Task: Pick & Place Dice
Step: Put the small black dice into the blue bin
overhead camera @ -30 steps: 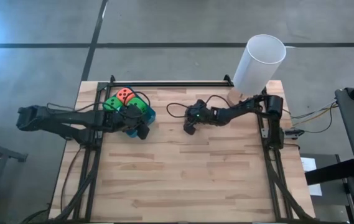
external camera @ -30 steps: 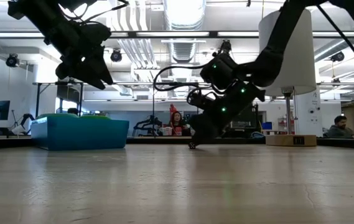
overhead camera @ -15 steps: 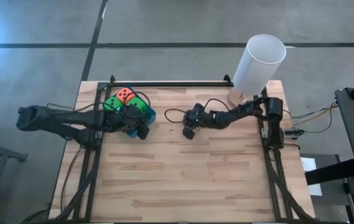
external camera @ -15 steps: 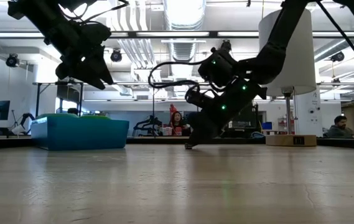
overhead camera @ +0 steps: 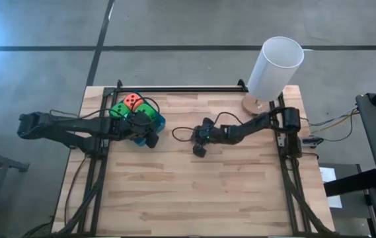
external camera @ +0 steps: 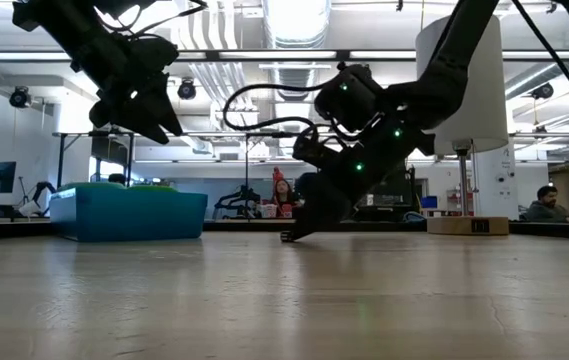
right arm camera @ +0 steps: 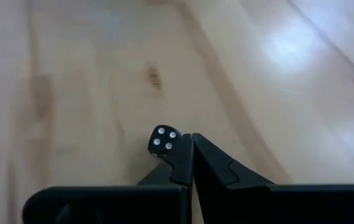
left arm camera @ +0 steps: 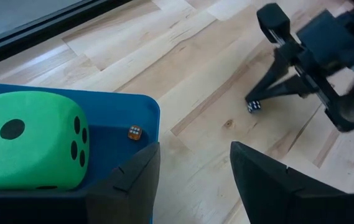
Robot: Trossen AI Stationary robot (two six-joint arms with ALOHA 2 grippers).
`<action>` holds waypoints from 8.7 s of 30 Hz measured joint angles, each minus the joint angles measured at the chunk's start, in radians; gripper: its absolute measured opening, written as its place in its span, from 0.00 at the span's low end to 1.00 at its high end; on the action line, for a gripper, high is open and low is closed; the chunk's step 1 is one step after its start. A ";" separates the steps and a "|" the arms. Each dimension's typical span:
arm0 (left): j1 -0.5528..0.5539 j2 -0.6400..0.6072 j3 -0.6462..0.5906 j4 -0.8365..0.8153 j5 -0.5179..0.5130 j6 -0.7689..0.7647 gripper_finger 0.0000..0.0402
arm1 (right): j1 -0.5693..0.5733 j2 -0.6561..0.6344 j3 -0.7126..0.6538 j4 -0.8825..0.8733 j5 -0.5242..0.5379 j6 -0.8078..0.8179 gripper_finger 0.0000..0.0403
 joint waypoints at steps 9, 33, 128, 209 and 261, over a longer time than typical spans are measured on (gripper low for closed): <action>0.000 0.000 0.000 0.000 0.000 0.000 0.47 | 0.043 0.002 0.014 0.001 -0.014 -0.002 0.02; 0.000 0.001 0.000 0.005 0.000 0.000 0.48 | 0.114 -0.075 0.036 -0.008 -0.002 -0.050 0.02; -0.005 0.771 0.164 0.584 0.459 0.763 0.45 | 0.172 -0.677 -0.103 -0.332 0.005 -0.019 0.02; -0.033 0.229 0.147 -0.231 -0.280 0.004 0.13 | 0.172 -0.677 -0.110 -0.324 0.005 -0.008 0.02; 0.127 0.227 0.032 -0.205 -0.144 -0.019 0.17 | 0.172 -0.677 -0.110 -0.311 0.006 -0.011 0.02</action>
